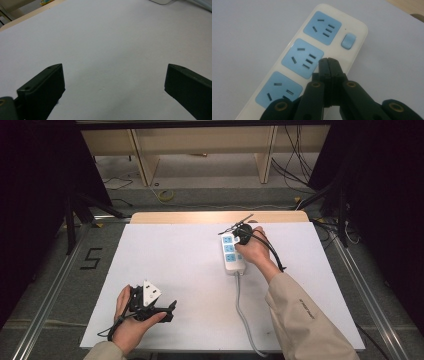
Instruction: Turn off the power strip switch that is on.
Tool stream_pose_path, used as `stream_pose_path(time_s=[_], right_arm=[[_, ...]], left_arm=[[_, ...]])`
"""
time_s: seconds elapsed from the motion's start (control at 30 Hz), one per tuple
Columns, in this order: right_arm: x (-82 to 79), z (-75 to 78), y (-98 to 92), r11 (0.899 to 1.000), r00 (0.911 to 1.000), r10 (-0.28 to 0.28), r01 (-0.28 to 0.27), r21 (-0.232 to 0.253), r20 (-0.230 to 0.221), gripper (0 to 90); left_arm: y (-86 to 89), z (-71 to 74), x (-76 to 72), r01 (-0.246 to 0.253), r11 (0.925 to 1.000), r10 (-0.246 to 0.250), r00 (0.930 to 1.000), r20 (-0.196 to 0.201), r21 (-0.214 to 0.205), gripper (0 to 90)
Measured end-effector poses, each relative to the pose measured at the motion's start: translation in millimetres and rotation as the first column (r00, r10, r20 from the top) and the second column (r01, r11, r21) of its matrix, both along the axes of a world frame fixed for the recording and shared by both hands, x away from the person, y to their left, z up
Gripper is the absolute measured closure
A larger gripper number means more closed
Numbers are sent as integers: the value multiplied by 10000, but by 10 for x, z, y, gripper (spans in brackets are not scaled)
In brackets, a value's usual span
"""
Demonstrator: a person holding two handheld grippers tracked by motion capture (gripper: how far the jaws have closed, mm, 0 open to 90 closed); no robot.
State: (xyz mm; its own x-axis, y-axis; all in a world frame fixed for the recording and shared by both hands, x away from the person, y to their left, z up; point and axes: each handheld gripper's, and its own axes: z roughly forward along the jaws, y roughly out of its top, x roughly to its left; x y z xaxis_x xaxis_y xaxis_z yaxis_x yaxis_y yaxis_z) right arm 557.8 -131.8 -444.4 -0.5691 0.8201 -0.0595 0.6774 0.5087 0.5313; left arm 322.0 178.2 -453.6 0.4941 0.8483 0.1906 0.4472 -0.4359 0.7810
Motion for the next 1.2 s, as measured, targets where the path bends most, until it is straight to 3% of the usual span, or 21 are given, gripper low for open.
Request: stream_pose_path(time_s=[1.2], right_arm=[[-1, 32, -19, 10000, 9996, -49, 48, 36, 293, 900]], left_arm=[[-1, -6, 5, -1, 10000, 1, 10000, -2, 5, 23]])
